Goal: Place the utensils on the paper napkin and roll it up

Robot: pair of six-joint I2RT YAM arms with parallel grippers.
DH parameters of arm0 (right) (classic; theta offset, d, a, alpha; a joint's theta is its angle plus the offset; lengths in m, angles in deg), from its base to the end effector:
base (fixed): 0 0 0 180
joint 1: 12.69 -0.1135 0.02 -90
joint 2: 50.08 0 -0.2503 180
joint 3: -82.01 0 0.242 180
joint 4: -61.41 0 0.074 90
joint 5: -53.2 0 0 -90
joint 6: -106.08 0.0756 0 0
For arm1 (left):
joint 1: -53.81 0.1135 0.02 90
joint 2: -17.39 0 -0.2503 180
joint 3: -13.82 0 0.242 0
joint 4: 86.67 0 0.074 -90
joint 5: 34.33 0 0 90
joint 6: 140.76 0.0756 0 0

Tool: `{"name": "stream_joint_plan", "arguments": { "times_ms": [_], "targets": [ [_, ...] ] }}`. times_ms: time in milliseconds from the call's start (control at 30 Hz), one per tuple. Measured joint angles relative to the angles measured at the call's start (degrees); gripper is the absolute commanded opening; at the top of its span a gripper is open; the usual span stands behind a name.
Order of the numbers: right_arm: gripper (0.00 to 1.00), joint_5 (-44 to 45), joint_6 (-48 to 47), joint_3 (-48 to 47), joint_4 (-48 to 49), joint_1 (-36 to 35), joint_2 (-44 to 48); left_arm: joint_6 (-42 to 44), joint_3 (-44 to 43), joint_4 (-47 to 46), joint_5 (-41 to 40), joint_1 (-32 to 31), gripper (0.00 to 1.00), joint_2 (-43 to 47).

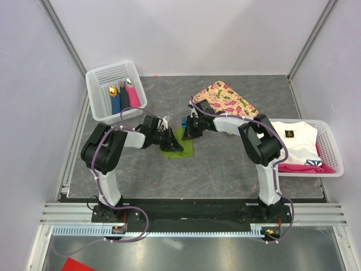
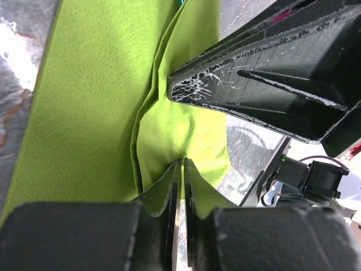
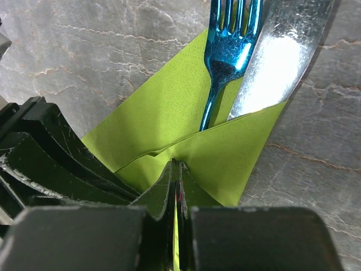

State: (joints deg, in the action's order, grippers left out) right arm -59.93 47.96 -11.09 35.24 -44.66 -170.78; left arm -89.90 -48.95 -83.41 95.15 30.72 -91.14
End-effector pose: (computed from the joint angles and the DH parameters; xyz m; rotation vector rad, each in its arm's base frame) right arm 0.3635 0.2619 0.1008 -0.1804 2.6634 0.9234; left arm 0.3079 -0.1835 0.0775 -0.0176 2.6015 -1.2901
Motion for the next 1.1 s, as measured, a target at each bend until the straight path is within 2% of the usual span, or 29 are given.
{"name": "stream_joint_plan", "arguments": {
  "times_ms": [133, 200, 300, 367, 667, 967, 1067, 1100],
  "targets": [
    [0.13, -0.74, 0.48, 0.68, 1.05, 0.09, 0.2, 0.63, -0.26, 1.16, 0.09, 0.13, 0.08, -0.02],
    [0.23, -1.18, 0.74, 1.03, 1.44, 0.09, 0.48, 1.11, -0.31, 1.55, 0.2, 0.13, 0.07, 0.0],
    [0.29, -2.34, 0.87, 1.07, 1.14, 0.37, 1.11, 1.92, -0.13, 1.95, 0.59, 0.13, 0.06, 0.22],
    [0.29, -3.45, 0.87, 1.05, 0.55, 0.7, 1.99, 2.49, 0.15, 2.21, 0.96, 0.13, 0.06, 0.44],
    [0.2, -6.73, 0.59, 2.71, 0.61, 0.9, 7.91, 4.44, 0.07, 2.84, 1.95, 0.15, 0.05, 0.44],
    [0.12, -5.44, -0.22, 4.31, 1.73, -0.09, 4.63, 7.76, -0.39, 4.57, 3.02, 0.13, 0.08, 0.48],
    [0.1, -4.61, -0.39, 4.5, 2.05, -0.07, 2.62, 9.94, -1.27, 6.58, 3.1, 0.13, 0.11, 0.48],
    [0.09, -5.03, -0.2, 4.81, 2.69, -0.04, 2.19, 10.71, -1.46, 7.02, 3.1, 0.2, 0.17, 0.55]
  ]
}}
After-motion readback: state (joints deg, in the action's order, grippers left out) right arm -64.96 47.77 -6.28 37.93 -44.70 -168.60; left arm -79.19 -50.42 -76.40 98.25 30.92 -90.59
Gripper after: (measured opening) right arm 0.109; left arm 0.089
